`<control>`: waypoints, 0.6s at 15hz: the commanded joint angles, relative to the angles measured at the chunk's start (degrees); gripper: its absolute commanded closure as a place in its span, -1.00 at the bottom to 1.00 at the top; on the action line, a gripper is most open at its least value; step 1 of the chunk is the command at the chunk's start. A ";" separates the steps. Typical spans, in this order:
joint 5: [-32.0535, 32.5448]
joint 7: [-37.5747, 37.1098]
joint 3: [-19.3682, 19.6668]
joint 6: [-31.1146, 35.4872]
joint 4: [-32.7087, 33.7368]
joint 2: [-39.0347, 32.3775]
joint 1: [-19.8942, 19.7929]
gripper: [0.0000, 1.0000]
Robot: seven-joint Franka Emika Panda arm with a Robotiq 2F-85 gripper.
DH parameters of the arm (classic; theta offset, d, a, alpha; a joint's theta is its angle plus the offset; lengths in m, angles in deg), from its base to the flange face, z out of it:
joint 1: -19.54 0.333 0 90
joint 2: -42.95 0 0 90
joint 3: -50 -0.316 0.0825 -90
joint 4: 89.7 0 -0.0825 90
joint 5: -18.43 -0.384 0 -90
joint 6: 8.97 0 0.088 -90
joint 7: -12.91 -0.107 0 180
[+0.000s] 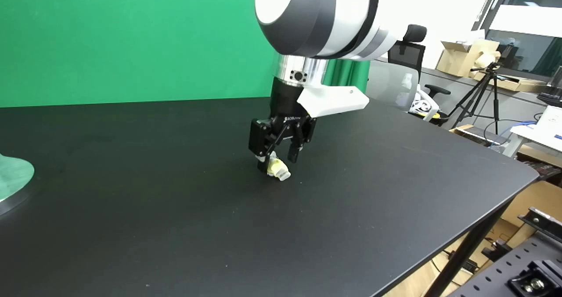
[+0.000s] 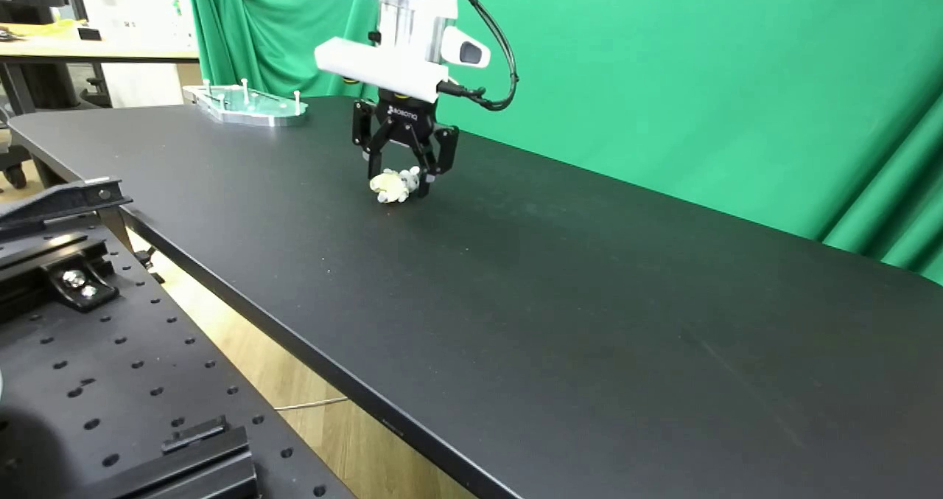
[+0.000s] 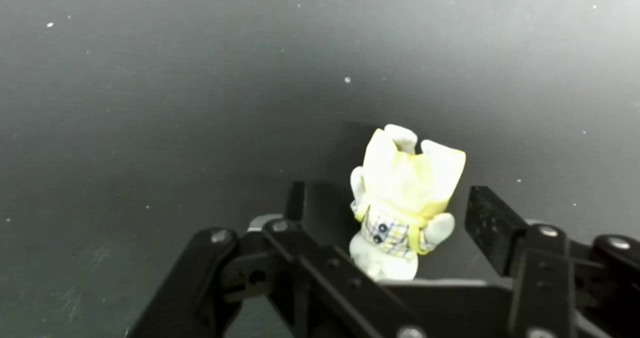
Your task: Move the bunny toy to the right
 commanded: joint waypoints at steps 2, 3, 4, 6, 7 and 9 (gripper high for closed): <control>0.78 -3.51 0.49 0.00 1.76 -1.53 0.63 0.11; 0.69 -3.60 0.40 0.04 1.86 -1.49 0.52 0.23; 0.74 -3.72 0.46 0.06 1.93 -1.41 0.55 0.39; 1.06 -4.04 0.82 -0.04 2.14 -1.06 0.81 0.64; 1.29 -4.24 1.12 -0.01 2.24 -0.86 1.00 0.77; 2.10 -4.88 2.33 -0.23 2.11 0.25 1.53 0.84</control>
